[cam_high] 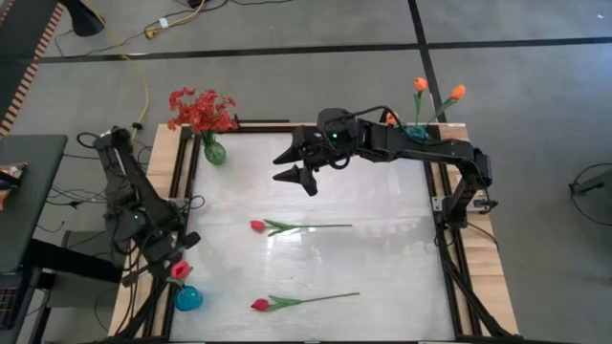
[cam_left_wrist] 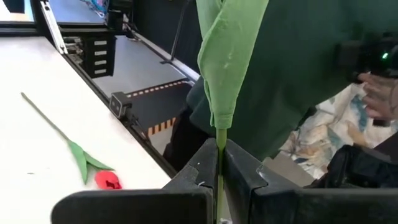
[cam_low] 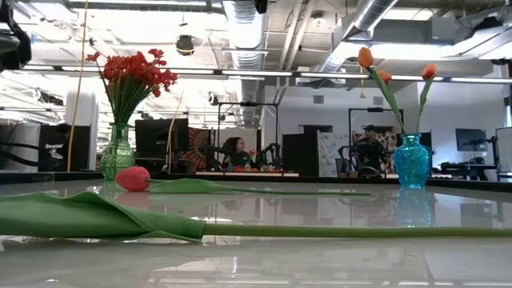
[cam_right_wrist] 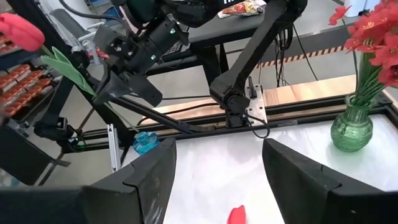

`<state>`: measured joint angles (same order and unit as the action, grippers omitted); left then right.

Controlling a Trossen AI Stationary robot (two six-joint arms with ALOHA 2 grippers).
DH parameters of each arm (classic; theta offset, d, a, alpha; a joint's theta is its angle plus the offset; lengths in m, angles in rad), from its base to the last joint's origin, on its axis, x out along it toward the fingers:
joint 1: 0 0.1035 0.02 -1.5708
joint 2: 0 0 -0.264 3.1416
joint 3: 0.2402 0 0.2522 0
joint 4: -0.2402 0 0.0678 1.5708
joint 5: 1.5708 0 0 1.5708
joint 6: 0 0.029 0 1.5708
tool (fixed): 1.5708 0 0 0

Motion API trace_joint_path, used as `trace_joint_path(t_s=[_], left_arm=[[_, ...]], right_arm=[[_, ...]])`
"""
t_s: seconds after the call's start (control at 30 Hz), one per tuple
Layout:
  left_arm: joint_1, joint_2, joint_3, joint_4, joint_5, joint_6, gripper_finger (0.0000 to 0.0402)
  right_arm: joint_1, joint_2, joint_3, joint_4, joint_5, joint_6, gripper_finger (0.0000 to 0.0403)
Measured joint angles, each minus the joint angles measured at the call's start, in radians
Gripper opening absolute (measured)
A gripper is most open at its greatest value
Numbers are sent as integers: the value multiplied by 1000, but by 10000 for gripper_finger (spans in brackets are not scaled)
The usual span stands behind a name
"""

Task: Sort flowers into vase by color
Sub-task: Put the top center pink tulip into the bottom blue vase

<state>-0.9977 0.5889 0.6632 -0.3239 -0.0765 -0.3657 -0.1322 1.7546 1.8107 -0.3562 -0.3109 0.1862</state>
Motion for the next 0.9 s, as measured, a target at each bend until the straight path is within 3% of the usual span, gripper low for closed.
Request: trace_joint_path(t_s=[0.47,0.9], left_arm=[[-84,19,0,-45,-116,4,0],[-121,104,0,-12,-146,-40,0]], right_arm=[[-1,0,0,0,26,26,265],[-18,0,0,9,34,26,265]])
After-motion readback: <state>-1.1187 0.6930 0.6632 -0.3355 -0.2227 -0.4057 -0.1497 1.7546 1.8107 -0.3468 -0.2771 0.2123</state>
